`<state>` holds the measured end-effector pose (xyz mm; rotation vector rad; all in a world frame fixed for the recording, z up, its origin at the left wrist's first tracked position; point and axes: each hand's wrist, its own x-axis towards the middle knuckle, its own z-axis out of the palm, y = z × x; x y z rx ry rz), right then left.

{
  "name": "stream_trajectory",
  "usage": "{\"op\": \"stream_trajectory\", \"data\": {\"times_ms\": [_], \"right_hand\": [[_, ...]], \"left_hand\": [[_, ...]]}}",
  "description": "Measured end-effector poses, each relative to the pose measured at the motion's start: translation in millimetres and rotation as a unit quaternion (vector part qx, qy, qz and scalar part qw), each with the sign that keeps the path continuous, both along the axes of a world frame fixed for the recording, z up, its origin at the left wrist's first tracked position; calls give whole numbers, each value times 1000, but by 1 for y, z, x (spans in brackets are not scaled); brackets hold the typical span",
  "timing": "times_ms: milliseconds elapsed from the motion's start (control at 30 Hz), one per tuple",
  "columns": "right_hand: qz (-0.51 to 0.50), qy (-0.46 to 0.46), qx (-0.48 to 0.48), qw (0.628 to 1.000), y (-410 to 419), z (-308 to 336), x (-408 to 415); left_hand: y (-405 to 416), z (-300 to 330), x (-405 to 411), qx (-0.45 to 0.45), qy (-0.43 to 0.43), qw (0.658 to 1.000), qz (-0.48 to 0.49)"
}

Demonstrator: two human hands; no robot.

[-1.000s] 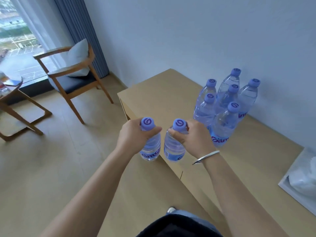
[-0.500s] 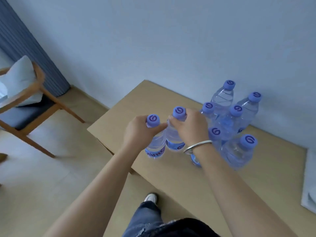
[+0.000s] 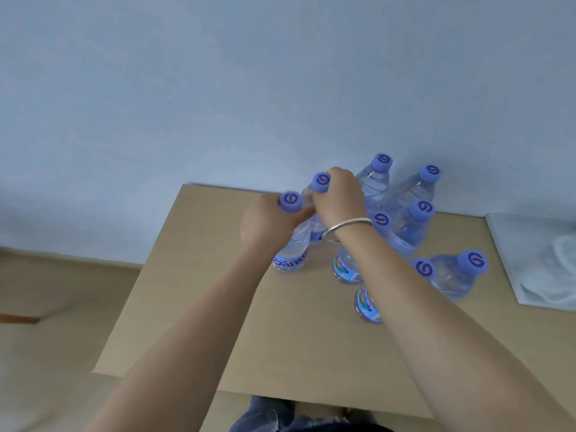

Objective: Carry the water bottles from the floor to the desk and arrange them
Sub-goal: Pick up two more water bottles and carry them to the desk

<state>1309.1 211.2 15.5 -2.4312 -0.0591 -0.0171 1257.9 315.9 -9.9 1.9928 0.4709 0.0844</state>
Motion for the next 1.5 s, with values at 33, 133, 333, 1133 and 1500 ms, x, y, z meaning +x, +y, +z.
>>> {"op": "stream_trajectory", "data": {"times_ms": [33, 133, 333, 1133, 1500], "right_hand": [[-10, 2, -7, 1000, -1, -1, 3], [-59, 14, -30, 998, -5, 0, 13], [-57, 28, -77, 995, -9, 2, 10], [-1, 74, 80, 994, -134, -13, -192], [-165, 68, -62, 982, -322, -22, -351]], "left_hand": [[-2, -1, 5, -7, 4, 1000, -4], [-8, -3, 17, -7, 4, 1000, -15], [-17, -10, 11, 56, 13, 996, -75], [-130, -52, -143, 84, 20, 990, -115], [-291, -28, -247, 121, -46, 951, -281]]}}
